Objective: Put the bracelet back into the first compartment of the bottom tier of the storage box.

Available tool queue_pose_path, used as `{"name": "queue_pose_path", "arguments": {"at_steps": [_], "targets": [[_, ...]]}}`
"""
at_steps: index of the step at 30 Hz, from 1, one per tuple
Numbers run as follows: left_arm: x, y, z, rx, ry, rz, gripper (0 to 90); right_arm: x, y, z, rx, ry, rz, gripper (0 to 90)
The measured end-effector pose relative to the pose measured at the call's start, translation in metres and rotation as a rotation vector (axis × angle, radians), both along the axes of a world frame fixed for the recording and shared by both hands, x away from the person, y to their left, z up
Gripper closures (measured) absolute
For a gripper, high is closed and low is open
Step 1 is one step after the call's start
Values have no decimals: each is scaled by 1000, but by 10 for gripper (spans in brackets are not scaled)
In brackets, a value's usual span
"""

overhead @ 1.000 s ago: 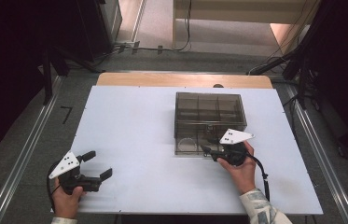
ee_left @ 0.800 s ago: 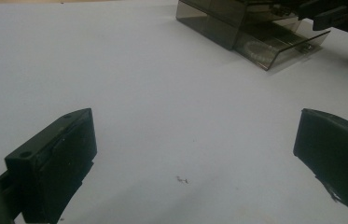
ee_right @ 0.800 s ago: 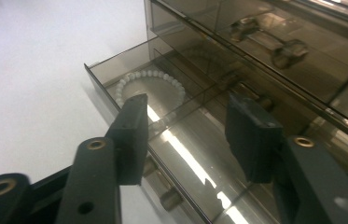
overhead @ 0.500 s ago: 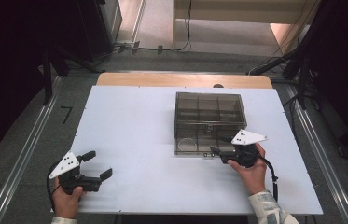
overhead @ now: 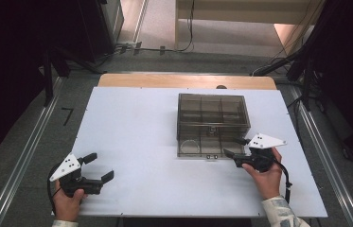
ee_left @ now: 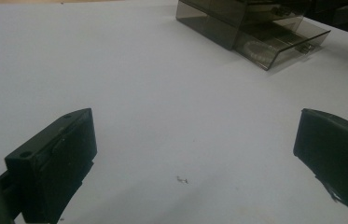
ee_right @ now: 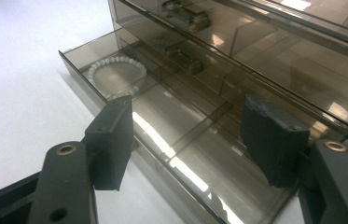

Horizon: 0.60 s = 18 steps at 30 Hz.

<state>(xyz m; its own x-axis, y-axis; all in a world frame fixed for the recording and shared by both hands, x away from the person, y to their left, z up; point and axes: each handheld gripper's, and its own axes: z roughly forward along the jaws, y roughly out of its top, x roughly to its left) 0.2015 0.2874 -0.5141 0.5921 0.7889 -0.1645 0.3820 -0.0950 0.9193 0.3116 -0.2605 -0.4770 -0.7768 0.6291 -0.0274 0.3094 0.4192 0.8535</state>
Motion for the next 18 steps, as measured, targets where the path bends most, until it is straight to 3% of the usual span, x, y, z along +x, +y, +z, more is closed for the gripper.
{"name": "queue_pose_path", "arguments": {"at_steps": [11, 18], "targets": [[0, 0, 0, 0, -1, -1, 0, -3, -16, 1, 24, -13, -18, 302], [0, 0, 0, -1, 0, -1, 0, -8, -38, 5, 40, -26, -53, 281]]}}
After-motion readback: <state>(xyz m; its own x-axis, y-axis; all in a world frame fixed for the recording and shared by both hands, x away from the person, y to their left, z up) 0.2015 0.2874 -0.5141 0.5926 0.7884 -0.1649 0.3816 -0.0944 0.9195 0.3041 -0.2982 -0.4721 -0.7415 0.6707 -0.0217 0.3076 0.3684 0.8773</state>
